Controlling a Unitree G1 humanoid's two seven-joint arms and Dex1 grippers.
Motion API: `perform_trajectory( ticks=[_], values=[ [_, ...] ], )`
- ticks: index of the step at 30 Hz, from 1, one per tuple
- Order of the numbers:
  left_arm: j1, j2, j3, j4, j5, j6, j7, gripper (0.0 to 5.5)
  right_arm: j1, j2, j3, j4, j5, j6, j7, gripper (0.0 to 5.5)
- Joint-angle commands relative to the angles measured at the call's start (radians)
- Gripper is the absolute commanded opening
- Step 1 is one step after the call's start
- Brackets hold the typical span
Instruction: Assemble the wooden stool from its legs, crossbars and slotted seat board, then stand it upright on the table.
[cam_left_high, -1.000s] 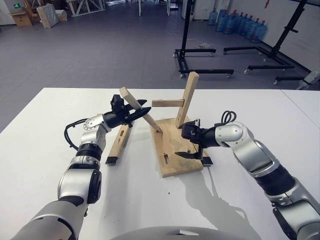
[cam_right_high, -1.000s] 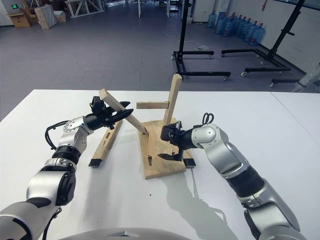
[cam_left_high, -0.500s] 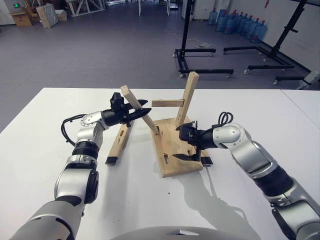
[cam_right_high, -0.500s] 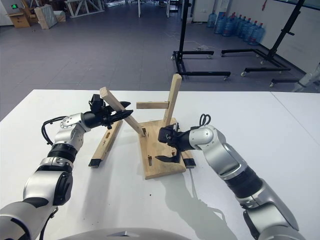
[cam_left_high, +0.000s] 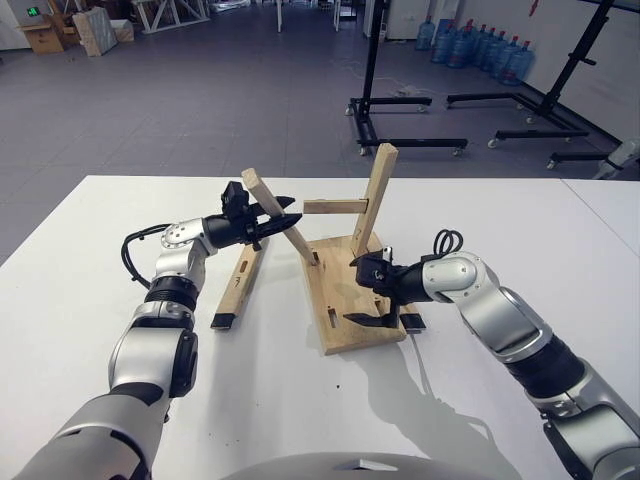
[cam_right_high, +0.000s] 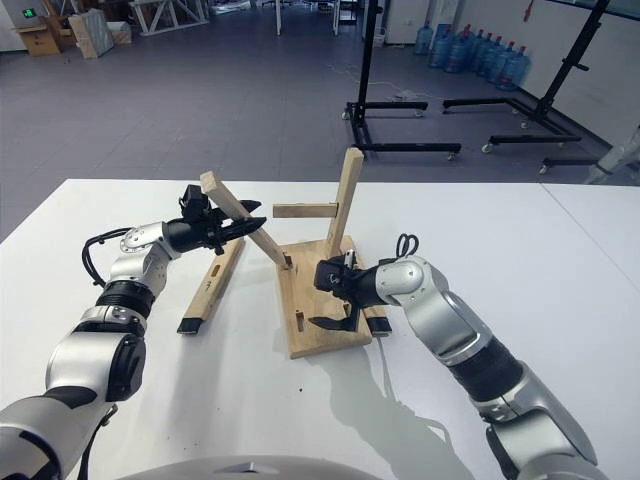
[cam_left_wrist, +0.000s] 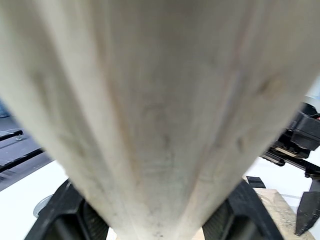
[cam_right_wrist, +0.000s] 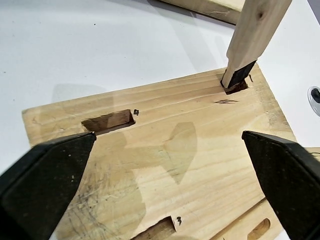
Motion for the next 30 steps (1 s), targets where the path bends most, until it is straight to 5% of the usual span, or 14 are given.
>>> perform_trajectory(
  ticks=[1,30],
  values=[
    [-0.013,0.01,-0.002,0.037,0.031,-0.024,0.006,2.02,-0.003,0.003,0.007,-0.01,0.002,0.009,-0.002,5.4],
    [-0.068,0.041,-0.066,0.116,0.095,0.057,-0.089,2.02,-0.004,0.009,0.023,-0.007,-0.001,0.007,-0.002,5.4]
  ],
)
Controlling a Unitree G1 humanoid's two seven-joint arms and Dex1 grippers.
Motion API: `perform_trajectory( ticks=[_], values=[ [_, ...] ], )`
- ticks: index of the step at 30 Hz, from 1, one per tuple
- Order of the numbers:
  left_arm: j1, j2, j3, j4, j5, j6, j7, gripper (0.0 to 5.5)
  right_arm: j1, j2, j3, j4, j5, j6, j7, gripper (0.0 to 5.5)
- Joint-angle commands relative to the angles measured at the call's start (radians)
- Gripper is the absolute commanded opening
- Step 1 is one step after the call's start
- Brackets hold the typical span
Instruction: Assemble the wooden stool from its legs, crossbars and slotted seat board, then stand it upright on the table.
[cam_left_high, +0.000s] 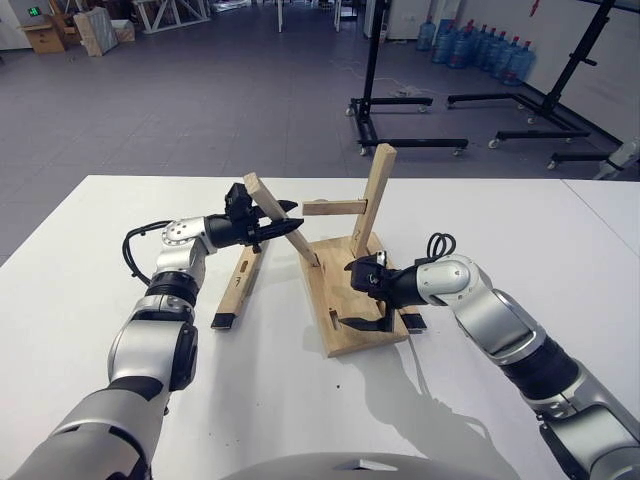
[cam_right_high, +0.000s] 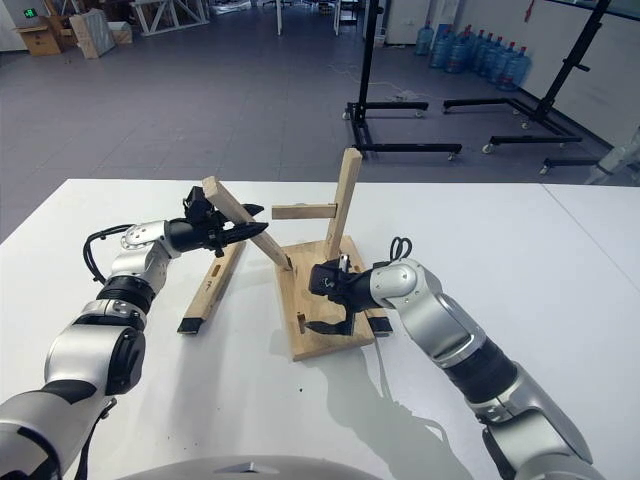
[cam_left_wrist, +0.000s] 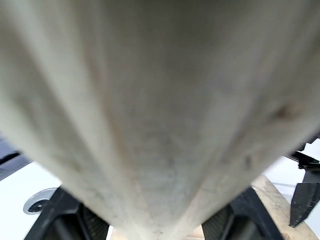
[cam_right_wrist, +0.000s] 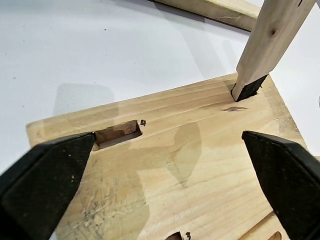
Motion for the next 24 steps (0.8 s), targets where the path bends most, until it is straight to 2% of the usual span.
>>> perform_trajectory(
  ticks=[1,10,16,24],
  values=[
    [-0.019,0.023,-0.032,0.048,0.059,0.048,-0.011,2.02,-0.004,0.0,0.008,-0.007,-0.001,0.006,0.0,5.4],
    [-0.09,0.03,0.008,0.1,0.024,0.246,0.031,2.02,-0.001,0.004,0.017,-0.012,-0.002,0.012,-0.003,5.4],
    [-0.094,0.014,0.051,0.137,0.017,0.304,0.125,2.02,0.001,0.012,0.024,-0.01,-0.005,0.012,-0.006,5.4],
    [-0.07,-0.009,0.06,0.093,0.02,0.313,0.125,2.02,0.006,0.014,0.029,-0.015,-0.001,0.016,-0.012,5.4]
  ],
)
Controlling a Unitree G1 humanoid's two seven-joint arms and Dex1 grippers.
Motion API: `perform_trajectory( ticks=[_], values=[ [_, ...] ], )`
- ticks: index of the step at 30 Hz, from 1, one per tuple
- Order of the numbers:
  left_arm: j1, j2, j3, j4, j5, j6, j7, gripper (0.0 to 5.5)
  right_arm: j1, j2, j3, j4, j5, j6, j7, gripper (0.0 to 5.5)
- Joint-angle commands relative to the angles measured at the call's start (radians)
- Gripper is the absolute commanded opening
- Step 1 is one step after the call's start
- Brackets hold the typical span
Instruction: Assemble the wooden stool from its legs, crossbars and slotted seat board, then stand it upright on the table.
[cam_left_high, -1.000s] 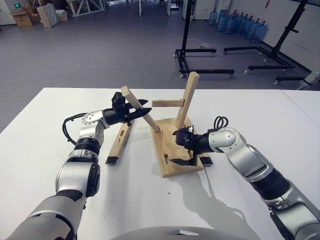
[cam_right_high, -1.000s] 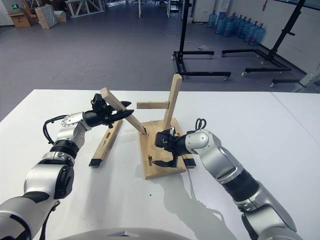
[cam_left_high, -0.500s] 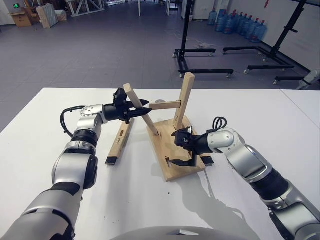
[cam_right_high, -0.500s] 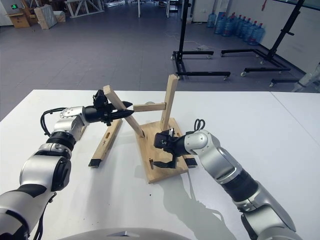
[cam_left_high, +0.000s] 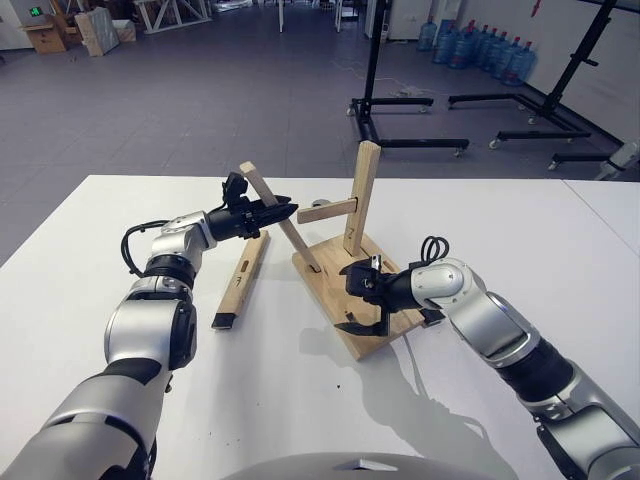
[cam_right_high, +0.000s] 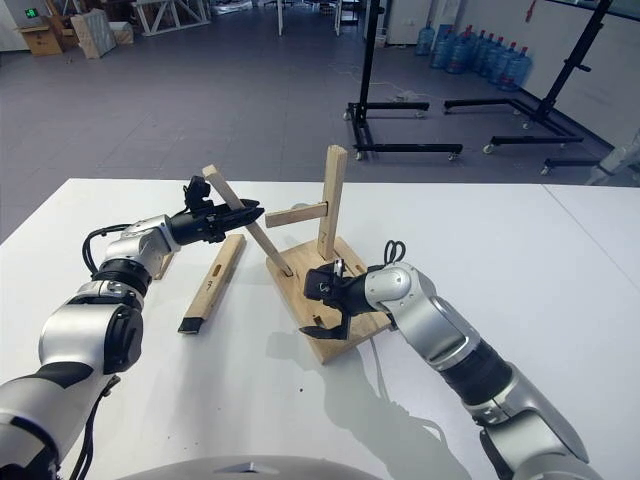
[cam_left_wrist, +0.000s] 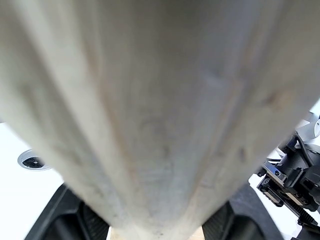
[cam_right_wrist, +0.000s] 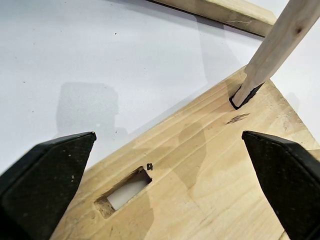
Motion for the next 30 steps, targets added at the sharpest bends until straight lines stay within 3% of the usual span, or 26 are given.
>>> perform_trajectory(
  ticks=[1,12,20,30],
  values=[
    [0.023,-0.013,-0.02,-0.019,0.029,0.018,-0.003,2.02,0.004,0.001,0.001,-0.011,0.0,0.015,-0.007,5.4],
    [0.037,-0.027,-0.016,-0.158,0.002,0.089,0.014,2.02,0.004,0.004,0.003,-0.015,0.002,0.017,-0.008,5.4],
    [0.103,-0.039,-0.096,-0.243,0.073,0.053,0.068,2.02,0.003,0.004,0.004,-0.017,0.003,0.022,-0.009,5.4],
    [0.073,-0.038,-0.081,-0.269,0.019,0.247,0.102,2.02,0.0,0.008,0.005,-0.015,0.003,0.023,-0.011,5.4]
  ],
)
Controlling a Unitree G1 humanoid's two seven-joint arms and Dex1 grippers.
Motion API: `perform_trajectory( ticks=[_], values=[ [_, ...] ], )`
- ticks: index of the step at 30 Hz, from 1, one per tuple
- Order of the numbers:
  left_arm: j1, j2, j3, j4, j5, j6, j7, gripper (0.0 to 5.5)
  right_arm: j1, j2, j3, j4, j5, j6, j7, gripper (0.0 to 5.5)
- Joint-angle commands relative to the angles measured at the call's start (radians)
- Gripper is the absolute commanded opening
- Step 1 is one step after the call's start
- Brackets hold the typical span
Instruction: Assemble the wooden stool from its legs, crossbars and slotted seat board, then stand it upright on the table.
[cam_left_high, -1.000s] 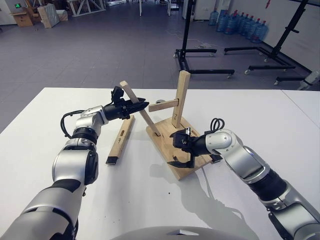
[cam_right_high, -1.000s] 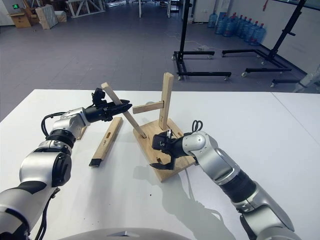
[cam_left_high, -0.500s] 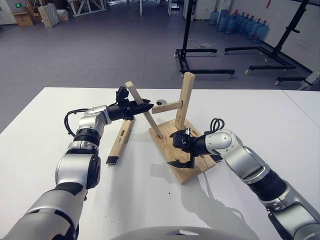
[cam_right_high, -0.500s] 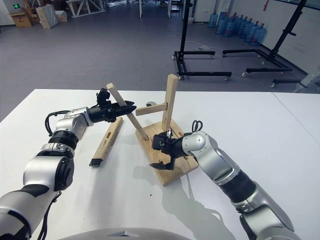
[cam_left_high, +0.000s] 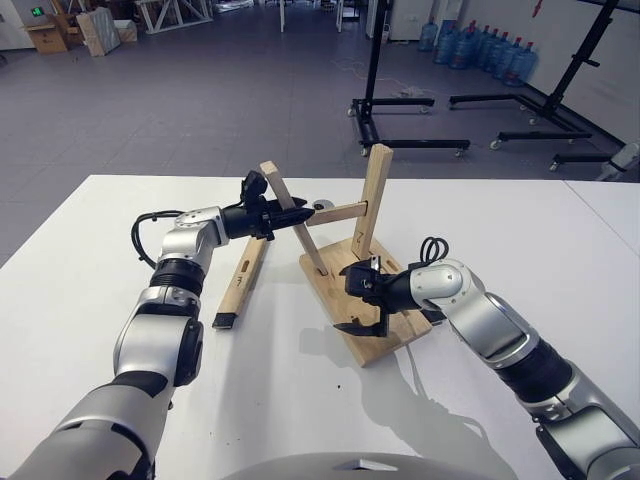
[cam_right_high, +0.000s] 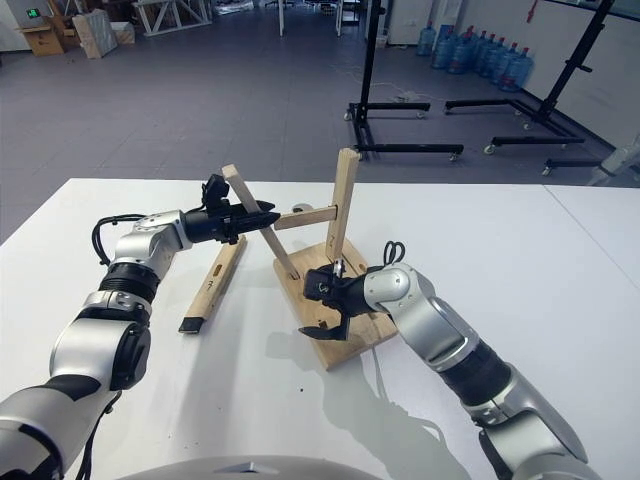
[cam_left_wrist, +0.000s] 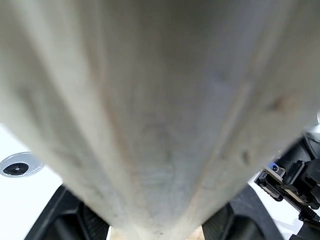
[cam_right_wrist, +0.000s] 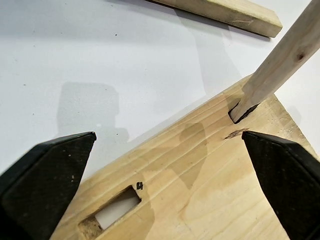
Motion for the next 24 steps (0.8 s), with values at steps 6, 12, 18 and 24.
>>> perform_trajectory(
  ticks=[6,12,18,24],
  values=[
    [0.007,-0.008,-0.055,-0.003,0.043,0.08,0.077,2.02,0.001,0.005,0.002,-0.012,0.003,0.008,-0.005,5.4],
    [0.021,0.0,-0.1,-0.022,0.055,0.032,0.081,2.02,-0.001,0.007,0.006,-0.007,0.001,0.004,-0.005,5.4],
    [0.008,0.002,-0.108,-0.015,0.042,0.055,0.062,2.02,-0.002,0.015,0.009,-0.01,0.001,0.007,-0.01,5.4],
    [0.015,-0.007,-0.163,-0.029,0.075,0.054,0.042,2.02,-0.001,0.021,0.011,-0.011,0.0,0.008,-0.013,5.4]
  ],
)
